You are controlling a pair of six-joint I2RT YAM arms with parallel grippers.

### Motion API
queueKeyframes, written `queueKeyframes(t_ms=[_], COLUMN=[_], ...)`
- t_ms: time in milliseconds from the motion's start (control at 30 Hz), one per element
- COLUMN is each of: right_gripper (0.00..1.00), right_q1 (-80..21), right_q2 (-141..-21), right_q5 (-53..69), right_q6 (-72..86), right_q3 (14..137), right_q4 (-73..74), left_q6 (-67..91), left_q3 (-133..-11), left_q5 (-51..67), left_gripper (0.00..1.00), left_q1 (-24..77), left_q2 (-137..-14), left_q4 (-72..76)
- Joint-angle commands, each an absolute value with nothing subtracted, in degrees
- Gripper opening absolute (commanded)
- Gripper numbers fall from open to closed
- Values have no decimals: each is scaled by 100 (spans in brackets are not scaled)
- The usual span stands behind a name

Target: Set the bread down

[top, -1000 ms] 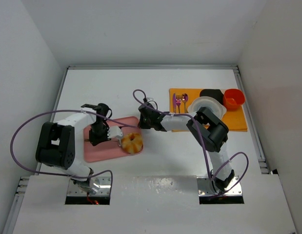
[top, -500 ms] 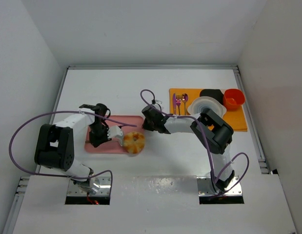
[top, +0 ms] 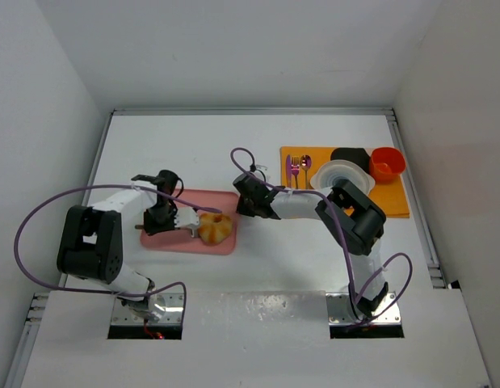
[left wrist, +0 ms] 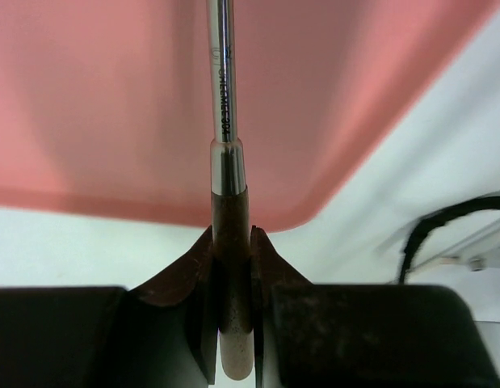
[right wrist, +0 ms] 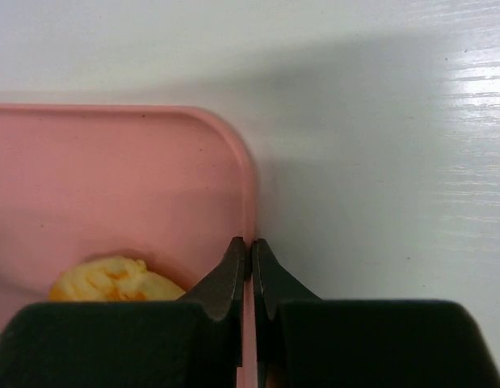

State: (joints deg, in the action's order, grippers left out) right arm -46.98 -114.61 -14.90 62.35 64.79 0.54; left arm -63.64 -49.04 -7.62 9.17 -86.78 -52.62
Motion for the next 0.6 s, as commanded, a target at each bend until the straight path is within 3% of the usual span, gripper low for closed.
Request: queueKeyframes(t_ms=[0,567], right_gripper=[0,0], right_q1=[-4729,-4737], right_q2=[-11575,-11575], right_q5=[-1617,-1547], right_q6=[5951,5968], right_q3=[6688,6662], right_q4=[378,457], left_q6=[-6679,-6354], left_q3=[-5229,-5800], left_q5=[-1301,-132], left_gripper=[0,0], left_q1=[861,853], left_q2=[-8648,-9527], left_q4=[-5054,-6056])
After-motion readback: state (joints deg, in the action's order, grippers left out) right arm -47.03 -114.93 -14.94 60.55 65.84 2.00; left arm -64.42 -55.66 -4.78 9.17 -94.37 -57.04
